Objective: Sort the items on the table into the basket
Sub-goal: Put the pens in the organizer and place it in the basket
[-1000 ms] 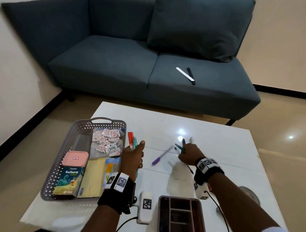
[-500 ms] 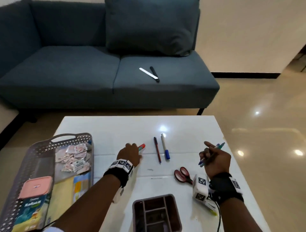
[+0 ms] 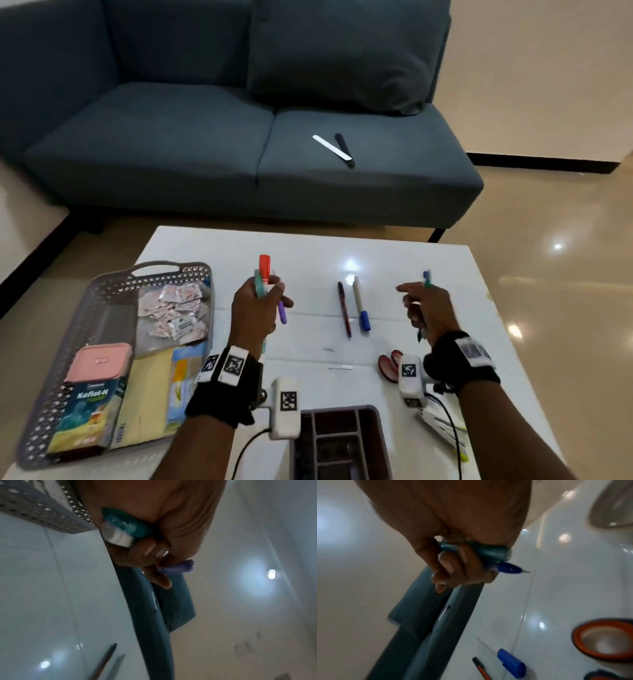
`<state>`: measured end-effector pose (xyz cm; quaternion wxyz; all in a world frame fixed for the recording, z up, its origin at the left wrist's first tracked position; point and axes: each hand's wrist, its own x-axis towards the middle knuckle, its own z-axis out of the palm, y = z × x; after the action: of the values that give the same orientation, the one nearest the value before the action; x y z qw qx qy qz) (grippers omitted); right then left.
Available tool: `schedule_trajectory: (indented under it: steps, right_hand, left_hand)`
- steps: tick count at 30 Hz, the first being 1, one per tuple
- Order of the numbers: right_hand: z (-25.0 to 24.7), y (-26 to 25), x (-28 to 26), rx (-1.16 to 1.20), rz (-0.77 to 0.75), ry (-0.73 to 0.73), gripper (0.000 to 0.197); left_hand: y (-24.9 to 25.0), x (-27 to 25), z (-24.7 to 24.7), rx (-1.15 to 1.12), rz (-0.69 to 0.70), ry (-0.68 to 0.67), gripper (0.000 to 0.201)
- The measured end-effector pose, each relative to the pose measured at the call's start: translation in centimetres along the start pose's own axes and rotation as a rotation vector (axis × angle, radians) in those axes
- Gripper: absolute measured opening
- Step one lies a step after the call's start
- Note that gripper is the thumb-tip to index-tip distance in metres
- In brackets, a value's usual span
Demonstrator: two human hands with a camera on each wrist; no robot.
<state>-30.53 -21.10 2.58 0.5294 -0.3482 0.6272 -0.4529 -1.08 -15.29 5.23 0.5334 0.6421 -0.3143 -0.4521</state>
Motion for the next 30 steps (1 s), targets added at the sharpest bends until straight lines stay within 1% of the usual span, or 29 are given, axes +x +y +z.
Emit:
schedule_trajectory:
  steps: [2,4,5,7,9,11,12,14,16,17,18,20,21,22,23,25,26,28,30]
  right_hand:
    - [3.3,-0.6,1.3,-0.468,-0.093,-0.081,0.019]
    - [6.6,-0.5,2.2,-1.010,-0.211,-0.178,0.022]
    - [8.1,-0.2,2.5,-1.211,-0.253,-0.216,0.021]
    - [9.8,0.7,2.7,-1.460,-0.314,-0.256,0.023]
    - [11.0,1.7,2.7,-1.575,-0.362,-0.290,0.029]
    - [11.9,2.7,2.7,-1.569,-0.327,-0.318,0.040]
    - [12.2,3.1,2.7,-1.546,-0.299,-0.331,0.048]
    - [12.7,3.7,2.5,-1.513,-0.280,-0.366,0.058]
    - [12.8,3.7,2.3,-1.492,-0.297,-0.373,0.057]
    - [12.6,3.3,2.2,-1.457,-0.303,-0.350,0.053]
    - [12.2,2.8,2.1,-1.388,-0.323,-0.305,0.044]
    - [10.7,1.7,2.4,-1.170,-0.345,-0.156,0.015]
    - [9.8,1.2,2.7,-1.033,-0.334,-0.087,0.009]
    - [8.8,0.7,2.7,-0.852,-0.297,-0.019,0.011]
    - [7.4,0.2,2.6,-0.608,-0.238,0.036,0.014]
    - [4.6,-0.3,1.9,-0.086,-0.099,0.116,0.022]
    - [3.4,-0.6,1.2,0.108,-0.045,0.145,0.024]
    - [0.5,-0.7,-0.3,0.353,0.030,0.201,0.022]
    - [-2.3,0.1,-1.7,0.490,0.069,0.265,0.020]
  left_hand:
    - [1.5,-1.9,-1.3,-0.289,-0.083,-0.073,0.018]
    - [2.3,-3.4,-2.8,-0.522,-0.146,-0.132,0.026]
    - [2.6,-4.0,-3.5,-0.636,-0.169,-0.150,0.030]
    - [2.6,-4.9,-4.3,-0.847,-0.208,-0.188,0.035]
    - [2.2,-5.3,-5.2,-0.967,-0.220,-0.185,0.034]
    - [1.7,-5.0,-6.0,-0.943,-0.206,-0.164,0.022]
    - [1.5,-4.7,-6.3,-0.898,-0.195,-0.153,0.017]
    - [1.5,-4.2,-6.8,-0.769,-0.182,-0.135,0.025]
    - [1.7,-3.9,-7.0,-0.581,-0.174,-0.119,0.034]
    - [1.9,-3.8,-6.9,-0.464,-0.160,-0.122,0.038]
    - [2.3,-3.6,-6.7,-0.337,-0.145,-0.133,0.040]
    - [3.1,-2.9,-5.7,-0.108,-0.116,-0.178,0.043]
    - [3.4,-2.3,-5.0,-0.006,-0.101,-0.204,0.045]
    - [3.8,-1.6,-4.0,0.107,-0.085,-0.232,0.047]
    - [4.2,-0.8,-2.6,0.237,-0.061,-0.258,0.048]
    - [4.6,0.7,0.9,0.477,-0.005,-0.297,0.049]
    - [4.6,1.5,2.6,0.582,0.019,-0.312,0.048]
    - [3.8,3.4,6.6,0.800,0.067,-0.343,0.044]
    - [2.2,5.0,10.5,1.020,0.125,-0.335,0.038]
